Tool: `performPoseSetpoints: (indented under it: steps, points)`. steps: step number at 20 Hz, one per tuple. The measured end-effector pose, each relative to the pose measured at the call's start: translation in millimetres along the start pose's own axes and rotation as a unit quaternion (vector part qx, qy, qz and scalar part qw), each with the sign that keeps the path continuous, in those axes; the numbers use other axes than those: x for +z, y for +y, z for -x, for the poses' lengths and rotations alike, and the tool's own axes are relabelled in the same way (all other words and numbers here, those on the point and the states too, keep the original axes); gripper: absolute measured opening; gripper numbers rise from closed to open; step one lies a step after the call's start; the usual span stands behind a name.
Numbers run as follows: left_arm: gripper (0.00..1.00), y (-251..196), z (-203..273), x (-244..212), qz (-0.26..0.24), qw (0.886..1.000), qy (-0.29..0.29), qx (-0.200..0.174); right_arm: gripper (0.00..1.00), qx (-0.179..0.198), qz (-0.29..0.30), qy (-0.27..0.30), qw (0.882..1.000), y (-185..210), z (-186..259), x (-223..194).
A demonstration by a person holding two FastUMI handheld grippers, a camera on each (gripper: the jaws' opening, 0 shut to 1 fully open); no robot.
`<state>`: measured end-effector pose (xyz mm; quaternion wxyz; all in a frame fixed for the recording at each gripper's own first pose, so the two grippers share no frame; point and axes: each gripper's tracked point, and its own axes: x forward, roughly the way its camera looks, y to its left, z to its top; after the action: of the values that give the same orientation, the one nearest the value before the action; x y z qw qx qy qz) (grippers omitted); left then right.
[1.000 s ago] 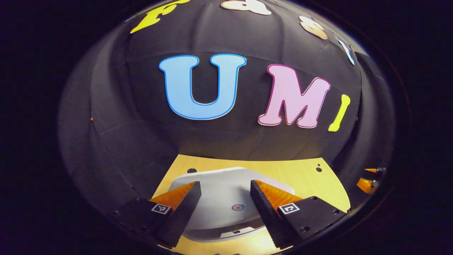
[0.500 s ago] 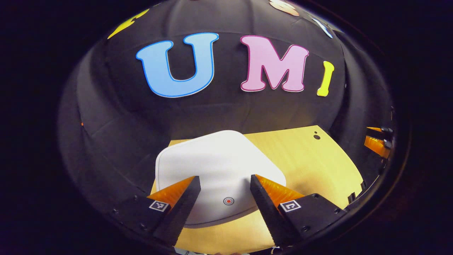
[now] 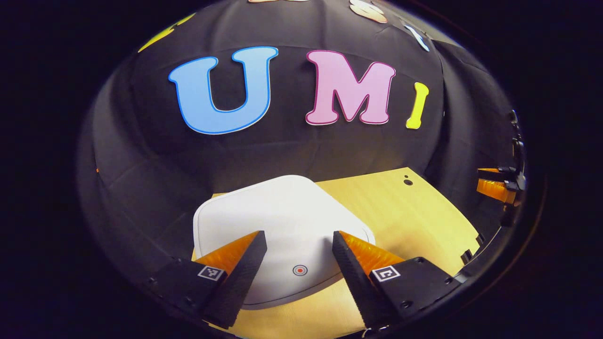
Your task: Press the lid of the desktop garbage bin to open it, pick up the crumpled paper on the desktop and throw it into the bin, then pick up the pop can on the desktop and drop it into the bin, and finally close the garbage bin lid.
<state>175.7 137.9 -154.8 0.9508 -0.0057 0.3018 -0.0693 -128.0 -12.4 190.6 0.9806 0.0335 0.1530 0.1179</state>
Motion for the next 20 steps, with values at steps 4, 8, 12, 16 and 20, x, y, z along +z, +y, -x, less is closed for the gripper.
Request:
performPoseSetpoints:
  steps: [4, 8, 12, 16, 20]
  points:
    - [0.96, -17.8, 11.6, 38.2, 0.02, 0.996, -0.081, 0.005, 0.96, -0.011, 0.024, -0.033, 0.999, 15.6, 12.7, 31.6]
    - [0.95, -48.7, 52.3, 79.0, 0.016, 0.987, -0.161, 0.009, 0.96, -0.034, 0.021, -0.081, 0.996, 35.2, 35.5, 64.2]
    - [0.95, -87.8, 69.1, 81.9, 0.026, 0.981, -0.191, -0.024, 0.96, -0.066, 0.034, -0.138, 0.988, 57.7, 61.4, 93.4]
    - [0.95, -128.5, 82.9, 83.2, -0.004, 0.971, -0.228, -0.079, 0.97, -0.085, 0.04, -0.127, 0.987, 76.3, 76.1, 84.4]
    - [0.95, -150.6, 98.7, 86.4, -0.003, 0.962, -0.248, -0.113, 0.97, -0.111, 0.049, -0.134, 0.984, 78.8, 93.2, 85.3]
